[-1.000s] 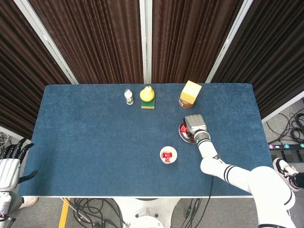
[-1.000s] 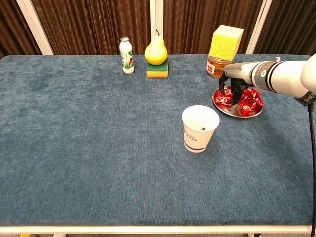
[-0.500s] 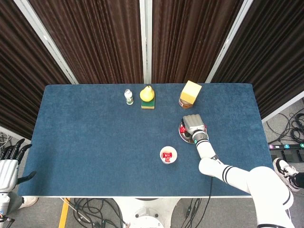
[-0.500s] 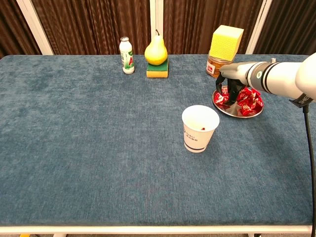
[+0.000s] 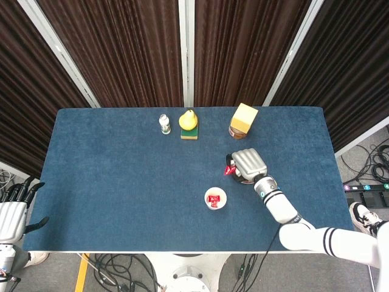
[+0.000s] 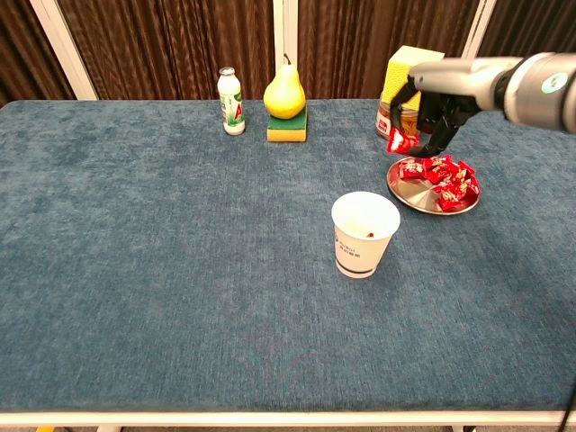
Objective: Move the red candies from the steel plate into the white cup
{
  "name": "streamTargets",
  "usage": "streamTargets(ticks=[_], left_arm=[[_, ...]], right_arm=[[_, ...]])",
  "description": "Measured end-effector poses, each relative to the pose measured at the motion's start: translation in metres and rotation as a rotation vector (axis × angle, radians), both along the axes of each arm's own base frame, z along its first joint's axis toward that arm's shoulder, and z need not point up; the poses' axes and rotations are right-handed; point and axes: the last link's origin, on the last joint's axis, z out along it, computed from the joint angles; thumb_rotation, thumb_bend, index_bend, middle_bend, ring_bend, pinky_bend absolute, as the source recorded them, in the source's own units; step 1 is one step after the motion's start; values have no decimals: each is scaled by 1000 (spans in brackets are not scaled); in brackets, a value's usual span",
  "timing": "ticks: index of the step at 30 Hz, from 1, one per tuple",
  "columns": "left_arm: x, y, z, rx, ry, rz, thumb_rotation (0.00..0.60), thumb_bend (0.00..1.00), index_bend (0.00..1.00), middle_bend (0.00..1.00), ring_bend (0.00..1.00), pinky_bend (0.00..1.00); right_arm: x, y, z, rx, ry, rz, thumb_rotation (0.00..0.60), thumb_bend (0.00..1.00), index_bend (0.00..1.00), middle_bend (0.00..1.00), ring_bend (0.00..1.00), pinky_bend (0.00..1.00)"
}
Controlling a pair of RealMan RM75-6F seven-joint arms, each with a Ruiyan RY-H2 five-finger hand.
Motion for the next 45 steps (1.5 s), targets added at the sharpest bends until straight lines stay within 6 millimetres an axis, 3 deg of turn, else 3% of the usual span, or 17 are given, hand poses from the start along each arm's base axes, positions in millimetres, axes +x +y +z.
streamTargets(ticks=[4, 8, 22, 31, 36, 41, 45], left_arm=[[3, 1, -1, -4, 0, -6, 600, 99, 233, 163, 176, 161], [5, 2, -1, -9, 5, -11, 600, 99, 233, 163, 176, 161], [4, -1, -1, -5, -1, -4, 600, 98, 233, 163, 176, 161], [2, -1, -2, -3, -3, 1, 600, 98, 233, 163, 176, 161], [3, -1, -2, -3, -4, -3, 600, 98, 233, 163, 176, 161], [2, -2, -1, 5, -7, 0, 600, 99, 233, 163, 176, 161], [1, -4, -2, 2, -10, 2, 600, 99, 233, 163, 176, 161]], right_arm=[[15, 22, 9, 56, -52, 95, 600, 330, 604, 944, 976, 1000], [21, 38, 1, 126, -53, 144, 600, 328, 592, 944, 976, 1000], [21, 50, -27, 193, -2, 173, 600, 328, 453, 944, 973, 1000], [19, 47, -29, 191, -2, 159, 600, 327, 384, 944, 971, 1000], [17, 40, -16, 133, -28, 140, 600, 327, 383, 944, 971, 1000], [-3, 19, 7, 12, 4, 76, 600, 326, 383, 944, 971, 1000], [-30, -1, 16, -55, 78, -15, 600, 288, 382, 944, 971, 1000]])
